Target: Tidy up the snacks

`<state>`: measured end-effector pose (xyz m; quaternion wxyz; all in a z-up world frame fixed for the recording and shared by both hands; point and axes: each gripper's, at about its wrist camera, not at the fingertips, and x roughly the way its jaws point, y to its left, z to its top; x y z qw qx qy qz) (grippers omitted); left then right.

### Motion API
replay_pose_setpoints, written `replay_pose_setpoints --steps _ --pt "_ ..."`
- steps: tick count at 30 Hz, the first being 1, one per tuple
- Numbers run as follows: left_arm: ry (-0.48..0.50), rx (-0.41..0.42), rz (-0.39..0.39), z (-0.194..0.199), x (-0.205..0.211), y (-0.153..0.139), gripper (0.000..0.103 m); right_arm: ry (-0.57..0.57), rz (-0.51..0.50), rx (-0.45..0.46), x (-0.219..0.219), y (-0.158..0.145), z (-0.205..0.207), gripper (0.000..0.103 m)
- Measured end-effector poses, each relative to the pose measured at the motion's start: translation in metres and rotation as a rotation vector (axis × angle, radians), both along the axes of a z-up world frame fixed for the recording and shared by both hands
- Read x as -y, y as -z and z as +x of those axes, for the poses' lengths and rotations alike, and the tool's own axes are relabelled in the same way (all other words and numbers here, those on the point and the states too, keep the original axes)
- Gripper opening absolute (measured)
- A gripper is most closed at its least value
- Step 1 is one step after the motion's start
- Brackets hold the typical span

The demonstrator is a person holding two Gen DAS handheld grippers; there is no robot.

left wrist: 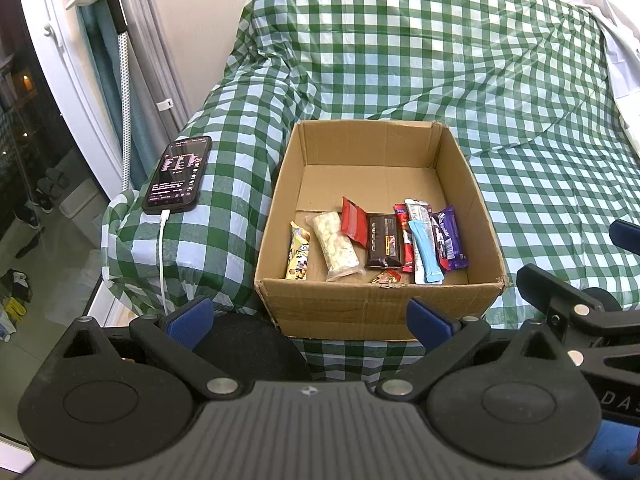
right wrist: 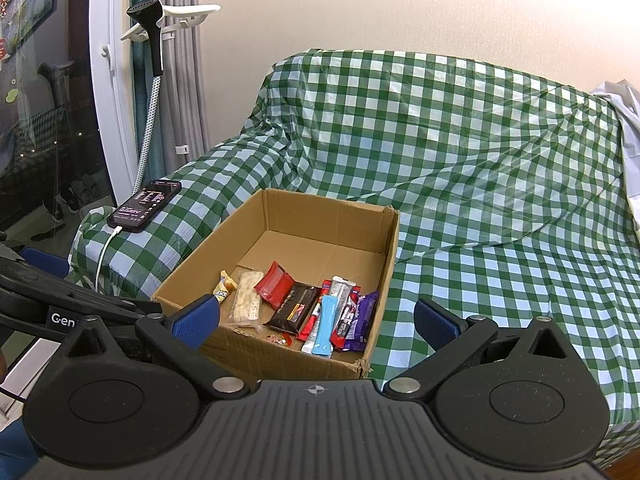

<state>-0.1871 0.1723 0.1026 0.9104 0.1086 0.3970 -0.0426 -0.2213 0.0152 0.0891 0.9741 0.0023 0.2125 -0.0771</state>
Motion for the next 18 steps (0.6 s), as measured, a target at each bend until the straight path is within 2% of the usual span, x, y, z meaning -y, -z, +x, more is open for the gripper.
replay_pose_setpoints --steps 18 --pt "-0.012 -0.013 0.018 0.000 -0.007 0.002 0.103 -0.005 0.008 -0.007 -0.005 0.003 -0.002 0.102"
